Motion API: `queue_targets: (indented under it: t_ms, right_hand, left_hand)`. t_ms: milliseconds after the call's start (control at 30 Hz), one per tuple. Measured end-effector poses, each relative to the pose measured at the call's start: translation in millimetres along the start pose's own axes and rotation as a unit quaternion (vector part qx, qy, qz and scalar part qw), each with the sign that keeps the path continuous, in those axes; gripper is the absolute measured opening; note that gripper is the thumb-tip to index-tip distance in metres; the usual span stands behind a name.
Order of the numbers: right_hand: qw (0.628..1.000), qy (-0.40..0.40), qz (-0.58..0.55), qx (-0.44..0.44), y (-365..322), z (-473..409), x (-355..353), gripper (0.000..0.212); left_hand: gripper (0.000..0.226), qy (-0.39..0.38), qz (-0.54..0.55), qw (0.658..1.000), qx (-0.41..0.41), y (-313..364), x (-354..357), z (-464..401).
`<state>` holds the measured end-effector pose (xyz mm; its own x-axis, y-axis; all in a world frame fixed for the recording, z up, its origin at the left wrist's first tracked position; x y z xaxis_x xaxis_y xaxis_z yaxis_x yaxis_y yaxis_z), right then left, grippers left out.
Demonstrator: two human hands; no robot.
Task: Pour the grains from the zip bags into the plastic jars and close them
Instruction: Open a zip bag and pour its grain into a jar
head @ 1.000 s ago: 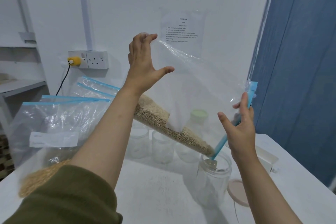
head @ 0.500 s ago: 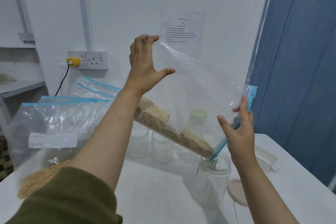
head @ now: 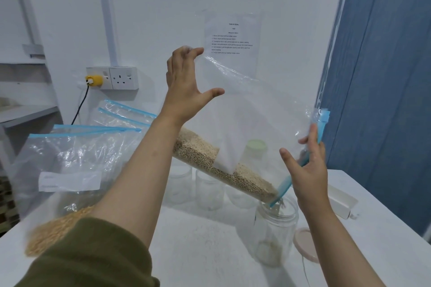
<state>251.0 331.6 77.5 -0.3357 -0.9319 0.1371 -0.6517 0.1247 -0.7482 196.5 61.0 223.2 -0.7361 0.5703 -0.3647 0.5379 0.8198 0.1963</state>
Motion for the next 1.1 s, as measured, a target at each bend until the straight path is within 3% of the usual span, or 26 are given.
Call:
queue_targets:
  t_ms: [1100]
  right_hand:
    - [1.0,0.008,-0.02,0.007,3.4,3.6,-2.5,0.08]
  left_hand:
    - [0.087,0.005,0.006,1.0,0.0,9.8,3.7,-0.5]
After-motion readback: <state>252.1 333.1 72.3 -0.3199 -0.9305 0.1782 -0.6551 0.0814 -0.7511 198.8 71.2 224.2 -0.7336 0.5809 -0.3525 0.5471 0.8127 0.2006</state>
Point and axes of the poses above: each hand's wrist, its own z-axis away from the middle knuckle, its own x-axis out of the palm, y = z × x, the point moved 4 cm from there along -z, towards the middle knuckle, and after that the axes turned 12 degrees about -z, right-handed, at the moved point
